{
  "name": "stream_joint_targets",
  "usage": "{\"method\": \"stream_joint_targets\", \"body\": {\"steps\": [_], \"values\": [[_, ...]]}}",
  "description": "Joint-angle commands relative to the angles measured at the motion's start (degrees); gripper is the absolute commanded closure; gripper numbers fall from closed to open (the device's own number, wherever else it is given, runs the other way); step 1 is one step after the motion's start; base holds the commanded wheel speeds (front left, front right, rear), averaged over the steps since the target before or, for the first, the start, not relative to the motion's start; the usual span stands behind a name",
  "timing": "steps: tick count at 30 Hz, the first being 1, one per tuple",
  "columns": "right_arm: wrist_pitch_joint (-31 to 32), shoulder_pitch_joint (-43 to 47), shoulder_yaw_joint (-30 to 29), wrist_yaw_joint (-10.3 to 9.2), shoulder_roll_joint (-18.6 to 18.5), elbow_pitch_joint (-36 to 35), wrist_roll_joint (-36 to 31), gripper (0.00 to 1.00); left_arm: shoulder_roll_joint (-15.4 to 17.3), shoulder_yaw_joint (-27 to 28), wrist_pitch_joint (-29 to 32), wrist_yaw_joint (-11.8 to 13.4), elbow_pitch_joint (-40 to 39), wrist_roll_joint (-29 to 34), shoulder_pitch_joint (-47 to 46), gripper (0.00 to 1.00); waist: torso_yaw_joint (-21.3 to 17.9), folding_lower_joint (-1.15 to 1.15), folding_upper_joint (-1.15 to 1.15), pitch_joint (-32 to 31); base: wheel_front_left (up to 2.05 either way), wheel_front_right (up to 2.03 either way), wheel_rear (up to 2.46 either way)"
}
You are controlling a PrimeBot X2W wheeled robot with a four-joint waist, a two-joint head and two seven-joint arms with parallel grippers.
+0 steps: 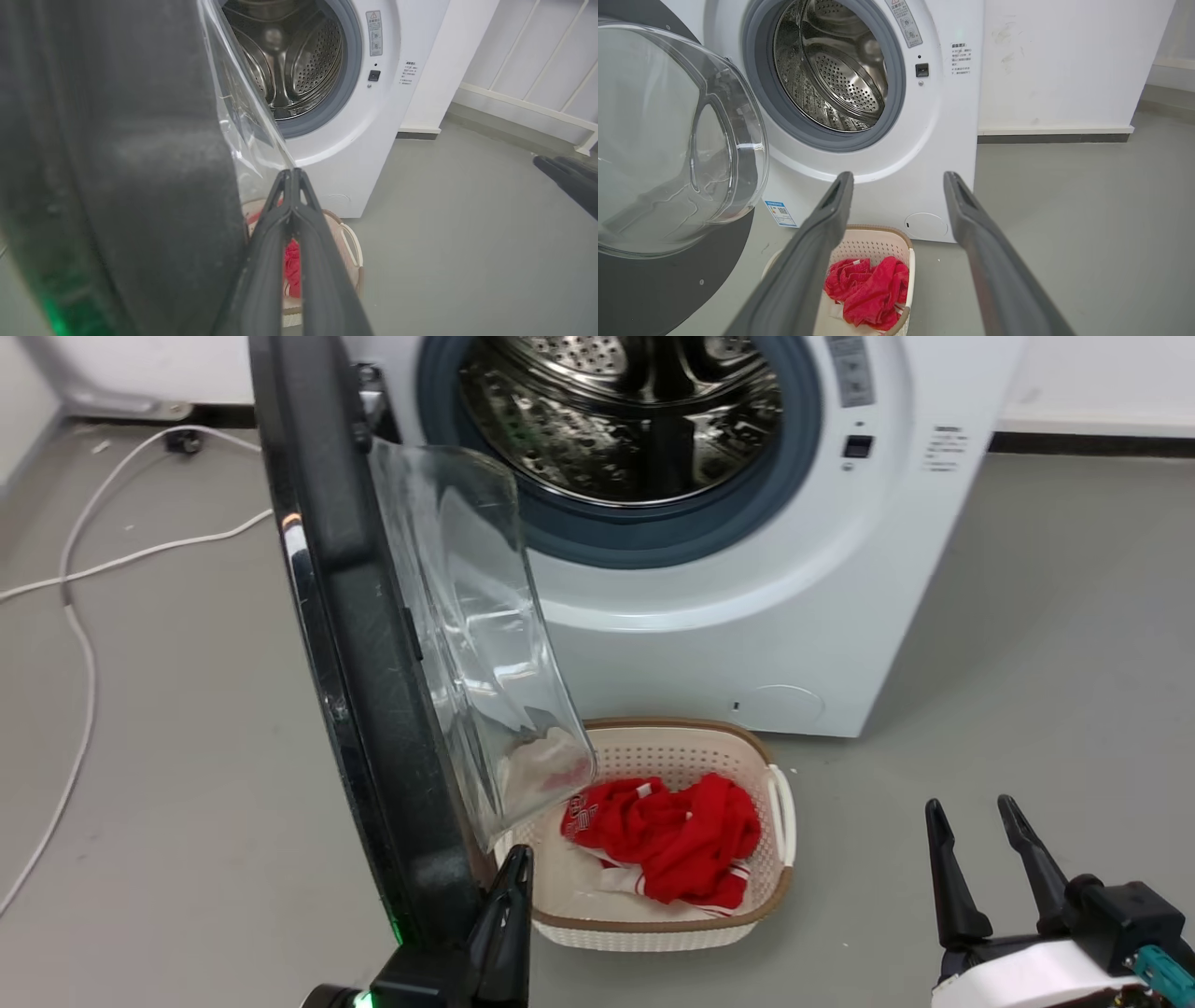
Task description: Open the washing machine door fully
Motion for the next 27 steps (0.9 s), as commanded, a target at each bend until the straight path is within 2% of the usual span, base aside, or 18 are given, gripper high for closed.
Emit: {"method": "stream_joint_targets", "body": {"steps": [1, 10, 15, 27], "values": [[0.06, 0.63, -0.13, -0.04, 0.16, -0.12, 0.00, 0.00, 0.71, 0.67, 0.15, 0.79, -0.69, 0.64, 0.89, 1.00, 2.05, 0.00, 0.00, 0.02, 0.00, 0.00, 0.00], [1.12, 1.73, -0.75, -0.04, 0.15, -1.04, 0.05, 0.00, 2.99, 3.74, -0.32, 3.97, -4.27, 0.17, 5.08, 1.00, 8.24, 0.00, 0.00, -0.11, 0.00, 0.00, 0.00], [1.54, 1.38, -0.92, -0.04, 0.15, -1.94, -0.27, 0.00, 4.54, 7.26, -1.86, 4.07, -3.25, -1.59, 5.46, 1.00, 10.42, 0.00, 0.00, 0.42, 0.00, 0.00, 0.00], [2.18, -0.09, -0.37, -0.03, 0.15, -3.36, -2.06, 0.00, 8.29, 21.00, -7.79, 3.43, 2.24, -8.65, 3.12, 1.00, 10.62, 0.00, 0.00, 2.65, 0.00, 0.00, 0.00]]}}
